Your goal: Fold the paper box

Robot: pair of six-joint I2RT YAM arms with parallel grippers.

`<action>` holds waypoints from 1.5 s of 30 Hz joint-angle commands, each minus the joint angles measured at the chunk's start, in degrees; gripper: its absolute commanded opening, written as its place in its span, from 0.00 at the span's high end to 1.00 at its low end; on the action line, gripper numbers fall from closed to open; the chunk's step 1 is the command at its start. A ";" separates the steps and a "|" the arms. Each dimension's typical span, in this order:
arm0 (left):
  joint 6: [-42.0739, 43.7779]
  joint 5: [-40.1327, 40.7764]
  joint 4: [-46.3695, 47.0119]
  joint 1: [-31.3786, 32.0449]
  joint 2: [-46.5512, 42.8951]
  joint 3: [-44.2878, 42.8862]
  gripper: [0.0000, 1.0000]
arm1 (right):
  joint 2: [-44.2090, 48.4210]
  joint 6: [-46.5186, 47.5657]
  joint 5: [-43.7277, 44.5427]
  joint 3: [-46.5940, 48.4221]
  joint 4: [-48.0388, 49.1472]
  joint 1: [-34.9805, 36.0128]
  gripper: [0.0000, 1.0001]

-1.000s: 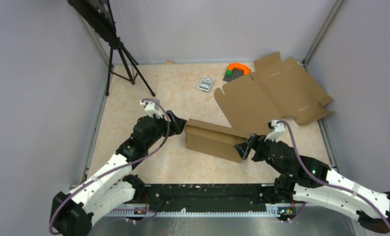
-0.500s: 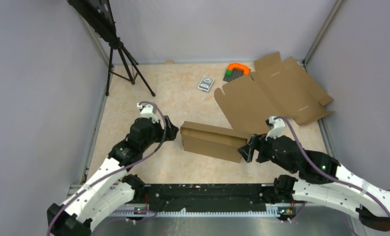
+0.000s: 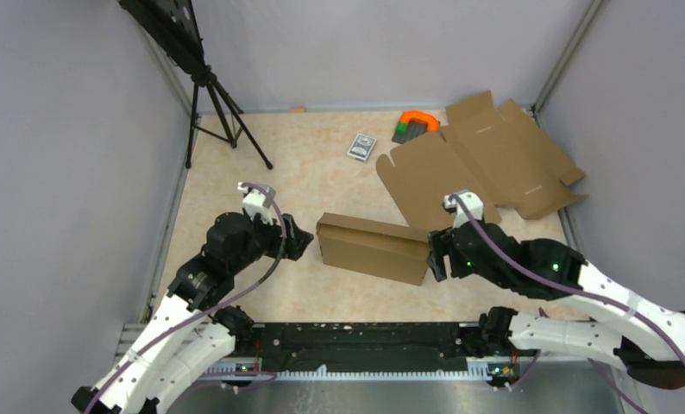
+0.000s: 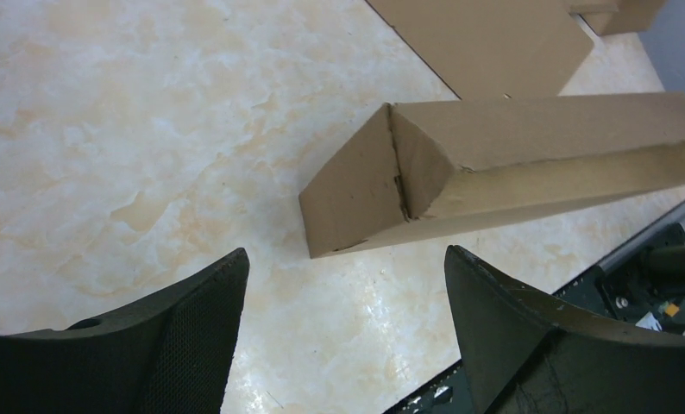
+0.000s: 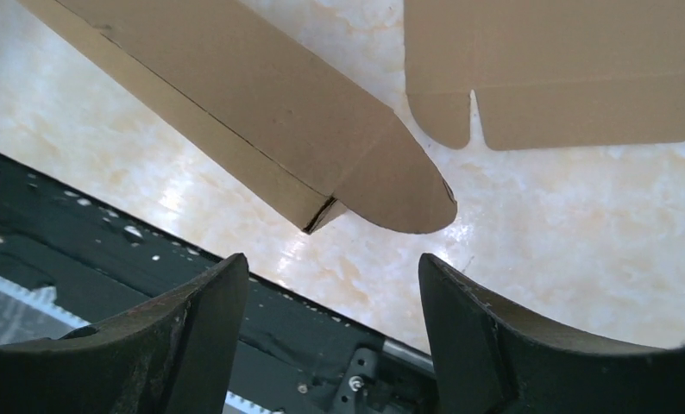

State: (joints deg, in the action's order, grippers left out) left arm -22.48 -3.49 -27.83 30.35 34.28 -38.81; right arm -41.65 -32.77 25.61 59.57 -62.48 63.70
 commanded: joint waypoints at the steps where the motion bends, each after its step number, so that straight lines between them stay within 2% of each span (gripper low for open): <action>1: 4.59 -7.12 0.50 -0.18 -1.07 -1.91 0.16 | -3.55 4.81 0.59 3.88 -2.17 0.35 0.29; 7: 6.68 -8.36 0.90 -0.21 -0.53 -2.53 0.17 | -10.01 9.59 4.18 8.81 -3.85 0.51 0.35; 10: 7.36 -8.86 1.75 -0.16 -0.08 -3.12 0.17 | -10.95 13.31 2.91 8.00 -0.74 0.55 0.36; 13: 8.03 -9.71 2.62 -0.15 0.85 -3.66 0.18 | -12.78 15.82 5.12 8.57 -0.33 0.60 0.47; 17: 8.06 -11.66 3.20 -0.13 2.81 -4.58 0.19 | -14.18 18.76 1.89 8.81 0.60 0.63 0.47; 23: 7.48 -12.95 4.70 -0.17 5.89 -5.03 0.27 | -14.35 19.40 2.69 8.90 0.73 0.59 0.50; 26: 6.85 -12.25 5.55 -0.11 7.28 -5.37 0.35 | -14.93 18.99 3.73 8.95 0.56 0.62 0.62; 27: 6.72 -11.77 5.59 -0.08 7.59 -5.58 0.38 | -15.09 18.70 4.43 8.99 0.33 0.56 0.63; 31: 6.21 -10.97 6.51 -0.06 8.11 -6.13 0.49 | -15.49 18.44 4.66 9.20 0.00 0.63 0.63; 40: 4.49 -11.04 7.87 1.31 11.33 -7.20 0.53 | -18.71 13.74 5.81 13.46 -5.86 1.27 0.57; 45: 4.61 -9.97 7.78 2.59 12.36 -7.79 0.60 | -20.66 9.70 4.81 16.07 -10.24 1.85 0.56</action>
State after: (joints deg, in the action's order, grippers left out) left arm -17.61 -14.46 -22.72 32.01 46.30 -43.88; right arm -61.04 -19.09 29.95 71.50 -68.25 64.40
